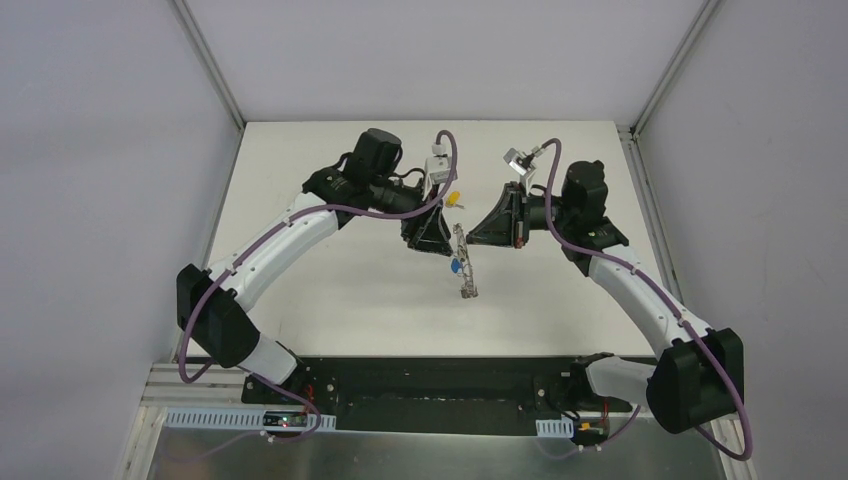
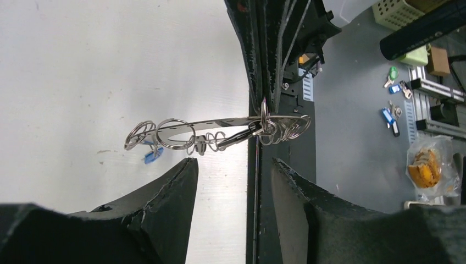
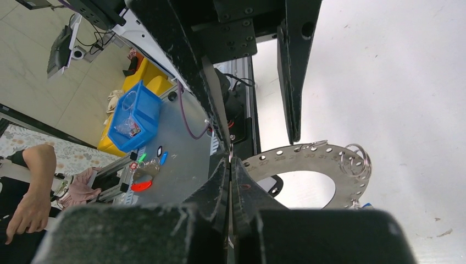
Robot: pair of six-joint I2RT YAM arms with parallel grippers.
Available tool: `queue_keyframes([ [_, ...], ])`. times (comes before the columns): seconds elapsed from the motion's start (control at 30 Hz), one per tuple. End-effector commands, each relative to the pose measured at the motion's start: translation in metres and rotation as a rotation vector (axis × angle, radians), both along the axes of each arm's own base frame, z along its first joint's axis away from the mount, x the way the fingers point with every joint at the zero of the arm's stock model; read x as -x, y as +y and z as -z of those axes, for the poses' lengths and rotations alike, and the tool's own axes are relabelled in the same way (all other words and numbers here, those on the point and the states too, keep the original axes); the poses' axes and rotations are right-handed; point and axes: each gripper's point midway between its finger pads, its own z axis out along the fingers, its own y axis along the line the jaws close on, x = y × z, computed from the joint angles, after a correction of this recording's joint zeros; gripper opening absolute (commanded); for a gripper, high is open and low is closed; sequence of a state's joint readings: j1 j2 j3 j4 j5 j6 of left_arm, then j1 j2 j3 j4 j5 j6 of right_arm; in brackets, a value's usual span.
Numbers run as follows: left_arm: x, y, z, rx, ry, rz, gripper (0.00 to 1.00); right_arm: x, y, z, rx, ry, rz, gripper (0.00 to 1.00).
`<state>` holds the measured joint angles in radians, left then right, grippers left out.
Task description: Put the keys on the keyring
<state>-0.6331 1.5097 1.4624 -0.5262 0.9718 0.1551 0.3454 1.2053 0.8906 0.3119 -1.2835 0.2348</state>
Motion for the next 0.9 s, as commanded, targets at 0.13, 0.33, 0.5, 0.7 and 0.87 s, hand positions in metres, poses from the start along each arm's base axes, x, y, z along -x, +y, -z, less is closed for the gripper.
queue_keyframes([
  [0.13, 0.002, -0.013, -0.017, 0.174, -0.145, 0.109, 0.54, 0.005, -0.003, -0.022, -0.043, -0.082, -0.031, 0.00],
  [0.33, -0.001, -0.020, -0.011, 0.214, -0.148, 0.126, 0.57, 0.006, -0.003, -0.020, -0.042, -0.077, -0.032, 0.00],
  [0.5, 0.004, -0.025, -0.007, 0.251, -0.101, 0.155, 0.57, 0.005, -0.004, -0.021, -0.042, -0.079, -0.028, 0.00],
  [0.7, 0.015, -0.025, -0.004, 0.293, -0.075, 0.197, 0.53, 0.002, -0.004, -0.020, -0.042, -0.081, -0.017, 0.00],
  [0.87, 0.021, -0.027, -0.002, 0.305, -0.035, 0.200, 0.46, 0.000, -0.005, -0.019, -0.040, -0.081, -0.005, 0.00],
])
